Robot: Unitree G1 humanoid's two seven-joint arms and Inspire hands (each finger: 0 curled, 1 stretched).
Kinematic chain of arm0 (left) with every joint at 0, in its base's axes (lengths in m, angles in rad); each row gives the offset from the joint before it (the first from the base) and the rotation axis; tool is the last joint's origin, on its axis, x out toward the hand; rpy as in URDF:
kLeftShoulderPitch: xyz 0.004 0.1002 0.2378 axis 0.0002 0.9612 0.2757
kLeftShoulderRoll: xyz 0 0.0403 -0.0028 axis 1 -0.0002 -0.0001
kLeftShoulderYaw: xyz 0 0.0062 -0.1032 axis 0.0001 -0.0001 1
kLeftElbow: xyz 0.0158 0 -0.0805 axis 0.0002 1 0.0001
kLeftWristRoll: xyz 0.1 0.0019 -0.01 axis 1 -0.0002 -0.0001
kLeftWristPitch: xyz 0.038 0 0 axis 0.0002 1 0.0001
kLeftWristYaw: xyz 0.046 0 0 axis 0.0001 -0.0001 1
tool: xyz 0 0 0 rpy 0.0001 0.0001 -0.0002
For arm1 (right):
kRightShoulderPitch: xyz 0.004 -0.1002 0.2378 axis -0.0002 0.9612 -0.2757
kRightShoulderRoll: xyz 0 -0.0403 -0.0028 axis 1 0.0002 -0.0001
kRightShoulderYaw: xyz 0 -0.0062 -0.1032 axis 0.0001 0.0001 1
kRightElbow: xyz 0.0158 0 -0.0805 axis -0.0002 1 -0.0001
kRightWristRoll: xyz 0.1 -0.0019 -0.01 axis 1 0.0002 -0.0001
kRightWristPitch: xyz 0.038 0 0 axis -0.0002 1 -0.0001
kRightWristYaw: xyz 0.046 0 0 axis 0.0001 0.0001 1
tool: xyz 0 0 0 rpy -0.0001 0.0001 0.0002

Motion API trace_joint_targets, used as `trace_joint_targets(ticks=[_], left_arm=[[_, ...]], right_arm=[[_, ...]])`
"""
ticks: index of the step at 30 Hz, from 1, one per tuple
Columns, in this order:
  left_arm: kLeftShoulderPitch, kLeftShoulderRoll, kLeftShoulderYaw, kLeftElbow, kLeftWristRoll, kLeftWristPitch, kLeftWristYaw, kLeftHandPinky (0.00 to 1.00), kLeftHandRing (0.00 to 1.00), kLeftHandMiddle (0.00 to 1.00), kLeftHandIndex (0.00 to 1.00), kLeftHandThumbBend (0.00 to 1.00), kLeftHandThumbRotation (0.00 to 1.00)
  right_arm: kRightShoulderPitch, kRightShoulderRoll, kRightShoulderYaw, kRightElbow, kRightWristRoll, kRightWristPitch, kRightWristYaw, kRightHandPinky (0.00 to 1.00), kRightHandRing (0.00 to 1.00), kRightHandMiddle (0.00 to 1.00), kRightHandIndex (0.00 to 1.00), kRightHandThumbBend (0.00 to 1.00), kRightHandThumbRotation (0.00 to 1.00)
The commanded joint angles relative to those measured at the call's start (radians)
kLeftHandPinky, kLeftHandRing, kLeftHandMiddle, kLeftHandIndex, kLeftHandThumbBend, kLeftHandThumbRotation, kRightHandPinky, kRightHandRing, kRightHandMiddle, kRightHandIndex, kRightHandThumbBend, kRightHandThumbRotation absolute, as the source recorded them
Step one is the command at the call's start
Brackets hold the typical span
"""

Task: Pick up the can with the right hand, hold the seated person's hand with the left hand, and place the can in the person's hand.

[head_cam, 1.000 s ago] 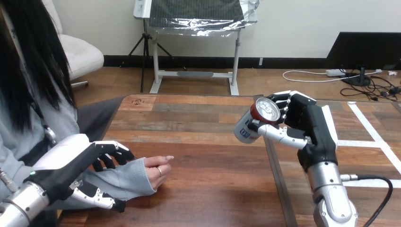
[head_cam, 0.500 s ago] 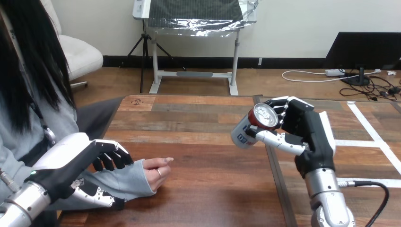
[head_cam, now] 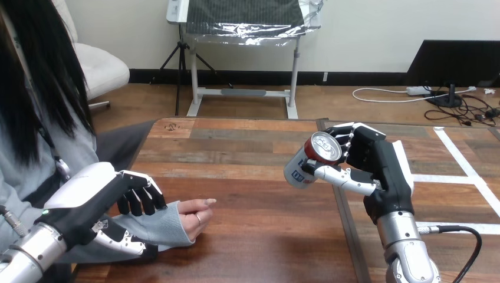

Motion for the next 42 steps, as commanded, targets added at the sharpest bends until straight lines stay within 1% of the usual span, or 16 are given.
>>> trace_joint_targets(ticks=[1, 5, 10, 14, 17, 21, 26, 29, 35, 42], left_arm=[[-0.045, -0.001, -0.028, 0.015, 0.003, -0.022, 0.008, 0.44, 0.48, 0.52, 0.53, 1.00, 0.00], [-0.040, -0.001, -0.030, 0.008, 0.006, -0.013, 0.008, 0.45, 0.49, 0.53, 0.53, 1.00, 0.00], [-0.030, 0.000, -0.030, -0.001, 0.008, -0.017, 0.015, 0.48, 0.53, 0.57, 0.57, 1.00, 0.00], [-0.022, 0.001, -0.031, -0.016, 0.005, -0.008, 0.010, 0.50, 0.55, 0.59, 0.60, 1.00, 0.00], [-0.012, 0.002, -0.029, -0.035, -0.001, 0.005, 0.001, 0.54, 0.59, 0.64, 0.64, 1.00, 0.00], [-0.004, 0.001, -0.026, -0.050, -0.004, 0.022, -0.003, 0.58, 0.63, 0.67, 0.68, 1.00, 0.00], [0.006, 0.002, -0.024, -0.062, -0.008, 0.026, -0.005, 0.64, 0.70, 0.73, 0.73, 1.00, 0.00], [0.011, 0.003, -0.022, -0.068, -0.010, 0.026, -0.004, 0.66, 0.72, 0.74, 0.74, 1.00, 0.00], [0.017, 0.002, -0.019, -0.078, -0.011, 0.033, -0.005, 0.74, 0.78, 0.79, 0.79, 1.00, 0.03], [0.021, 0.003, -0.018, -0.093, -0.008, 0.049, -0.008, 0.79, 0.82, 0.82, 0.83, 1.00, 0.06]], right_arm=[[-0.049, -0.015, 0.001, -0.060, 0.004, -0.030, 0.002, 0.35, 0.40, 0.46, 0.50, 0.83, 0.00], [-0.050, -0.019, 0.002, -0.057, -0.003, -0.032, 0.001, 0.35, 0.40, 0.46, 0.50, 0.83, 0.00], [-0.046, -0.021, 0.002, -0.062, -0.002, -0.032, 0.006, 0.35, 0.41, 0.47, 0.50, 0.83, 0.00], [-0.045, -0.022, 0.002, -0.065, -0.001, -0.029, 0.007, 0.36, 0.41, 0.47, 0.50, 0.83, 0.00], [-0.045, -0.022, 0.002, -0.066, 0.000, -0.026, 0.008, 0.36, 0.41, 0.47, 0.50, 0.83, 0.00], [-0.045, -0.020, 0.000, -0.064, 0.007, -0.023, 0.016, 0.36, 0.41, 0.47, 0.50, 0.83, 0.00], [-0.048, -0.020, -0.003, -0.060, 0.011, -0.026, 0.026, 0.36, 0.41, 0.47, 0.50, 0.83, 0.00], [-0.048, -0.021, -0.004, -0.059, 0.011, -0.026, 0.029, 0.36, 0.41, 0.47, 0.50, 0.83, 0.00], [-0.050, -0.021, -0.005, -0.059, 0.010, -0.016, 0.030, 0.36, 0.41, 0.47, 0.50, 0.83, 0.00], [-0.053, -0.023, -0.004, -0.054, 0.008, -0.016, 0.034, 0.37, 0.41, 0.47, 0.50, 0.82, 0.00]])
